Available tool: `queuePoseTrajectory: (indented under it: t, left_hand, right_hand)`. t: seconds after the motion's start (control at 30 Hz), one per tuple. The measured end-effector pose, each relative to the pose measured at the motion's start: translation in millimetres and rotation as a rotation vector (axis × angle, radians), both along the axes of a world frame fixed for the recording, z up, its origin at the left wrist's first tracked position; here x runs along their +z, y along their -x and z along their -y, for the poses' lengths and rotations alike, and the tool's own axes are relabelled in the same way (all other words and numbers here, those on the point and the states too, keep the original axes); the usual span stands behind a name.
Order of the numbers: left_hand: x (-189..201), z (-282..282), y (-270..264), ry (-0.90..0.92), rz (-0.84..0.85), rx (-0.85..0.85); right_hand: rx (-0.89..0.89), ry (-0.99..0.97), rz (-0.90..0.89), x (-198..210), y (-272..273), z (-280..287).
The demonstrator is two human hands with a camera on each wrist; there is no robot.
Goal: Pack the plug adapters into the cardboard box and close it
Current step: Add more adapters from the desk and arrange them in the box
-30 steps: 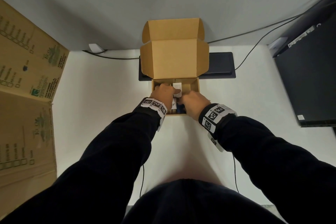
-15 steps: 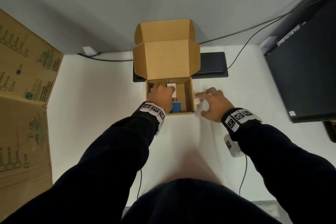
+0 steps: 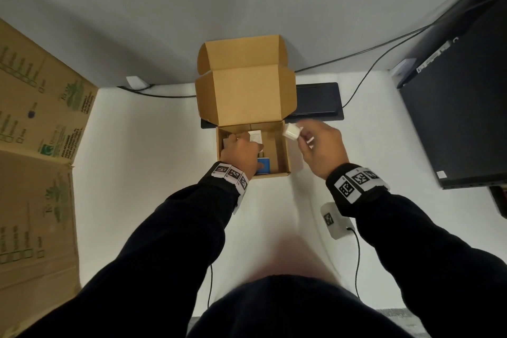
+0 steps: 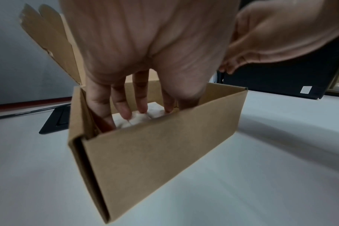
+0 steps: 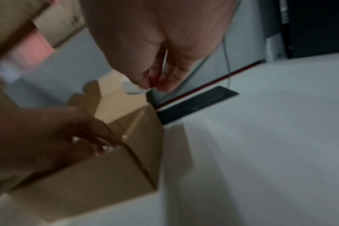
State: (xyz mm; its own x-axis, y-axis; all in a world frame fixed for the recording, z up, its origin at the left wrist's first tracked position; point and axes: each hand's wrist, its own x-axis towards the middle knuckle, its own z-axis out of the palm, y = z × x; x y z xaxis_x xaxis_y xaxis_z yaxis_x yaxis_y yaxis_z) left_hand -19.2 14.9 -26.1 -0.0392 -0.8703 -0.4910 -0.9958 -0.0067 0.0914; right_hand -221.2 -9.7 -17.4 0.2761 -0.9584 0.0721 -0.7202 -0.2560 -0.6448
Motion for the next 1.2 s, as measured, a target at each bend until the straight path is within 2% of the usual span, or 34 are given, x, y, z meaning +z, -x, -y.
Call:
queuePoseTrajectory:
  t: [0.03, 0.1, 0.2, 0.3, 0.4, 0.7, 0.77, 0.87, 0.97, 1.03, 1.13, 1.2]
  left_hand:
    - [1, 0, 1, 0.009, 0.005, 0.001]
    - [2, 0, 3, 0.033, 0.017, -0.001]
    - [3, -1, 4, 0.054, 0.019, 0.007]
    - [3, -2, 4, 0.064, 0.005, 0.028]
    - [4, -2, 4, 0.085, -0.013, 0.051]
    - [3, -3, 3, 0.067, -0.039, 0.069]
    - [2, -2, 2, 0.073, -0.041, 0.072]
    - [1, -1, 2, 0.076, -0.049, 0.072]
    - [-2, -1, 2, 0.072, -0.043, 0.069]
    - [-2, -1, 2, 0.07, -0.04, 0.068]
    - [0, -1, 3, 0.07, -0.033, 0.064]
    - [0, 0, 3, 0.063, -0.028, 0.062]
  right_hand:
    - [0.06, 0.012, -0.001, 8, -7, 4]
    - [0.222, 0.003, -0.123, 15, -22, 11]
    - [0.443, -0.027, -0.499, 22, -44, 19]
    - [0.491, -0.149, -0.822, 29, -63, 22]
    - [0.524, -0.209, -0.982, 30, -77, 19]
    - [0.569, -0.275, -0.934, 21, -81, 15]
    - [0.554, -0.209, -0.923, 16, -78, 15]
    - [0.509, -0.076, -0.802, 8, -69, 17]
    - [0.471, -0.048, -0.688, 12, -60, 19]
    - [0.483, -0.081, -0.726, 13, -57, 18]
    - [0.526, -0.135, -0.88, 11, -60, 12]
    - [0.527, -0.136, -0.903, 10, -65, 10]
